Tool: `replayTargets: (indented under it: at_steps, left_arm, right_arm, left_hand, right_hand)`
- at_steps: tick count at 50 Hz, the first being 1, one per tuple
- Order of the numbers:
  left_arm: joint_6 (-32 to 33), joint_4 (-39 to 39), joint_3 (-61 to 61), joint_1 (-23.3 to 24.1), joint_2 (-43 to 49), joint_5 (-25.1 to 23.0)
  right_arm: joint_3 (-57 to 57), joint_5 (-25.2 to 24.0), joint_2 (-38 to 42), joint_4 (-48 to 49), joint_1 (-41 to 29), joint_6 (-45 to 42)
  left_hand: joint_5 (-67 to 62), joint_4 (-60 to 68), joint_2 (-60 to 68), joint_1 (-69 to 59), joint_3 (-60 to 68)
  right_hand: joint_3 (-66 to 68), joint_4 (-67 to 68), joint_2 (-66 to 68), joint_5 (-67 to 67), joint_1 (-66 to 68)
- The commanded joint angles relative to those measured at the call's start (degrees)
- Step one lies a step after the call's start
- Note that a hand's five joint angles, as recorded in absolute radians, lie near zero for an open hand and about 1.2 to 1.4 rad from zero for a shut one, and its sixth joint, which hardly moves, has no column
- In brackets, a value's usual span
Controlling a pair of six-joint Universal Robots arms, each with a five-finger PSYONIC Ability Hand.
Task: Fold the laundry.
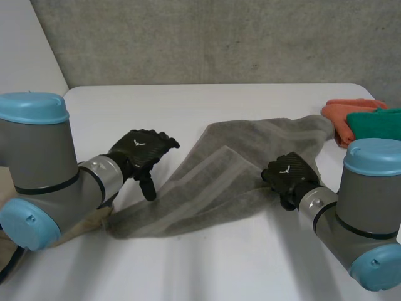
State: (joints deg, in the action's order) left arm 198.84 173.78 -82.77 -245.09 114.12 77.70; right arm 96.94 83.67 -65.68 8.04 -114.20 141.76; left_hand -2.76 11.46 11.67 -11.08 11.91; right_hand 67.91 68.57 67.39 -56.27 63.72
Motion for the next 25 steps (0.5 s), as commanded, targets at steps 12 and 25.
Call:
replayTargets:
  at_steps: [12,25]
  left_arm:
    - [-0.8,3.1,-0.3,-4.3,-5.4,1.6]
    - [-0.2,5.0,-1.4,-2.6,-3.8,0.9]
  right_arm:
    - [5.9,-10.5,-5.5,1.3,-20.9,-2.2]
    - [3.5,-6.2,-10.1,-1.0,-13.3,0.8]
  left_hand:
    - [2.8,-1.5,-1.7,1.1,-1.9]
    - [2.8,-1.5,-1.7,1.1,-1.9]
  right_hand:
    - [12.1,11.4,12.6,-13.7,16.3]
    - [-57.9,-58.6,-57.4,56.3,-53.7]
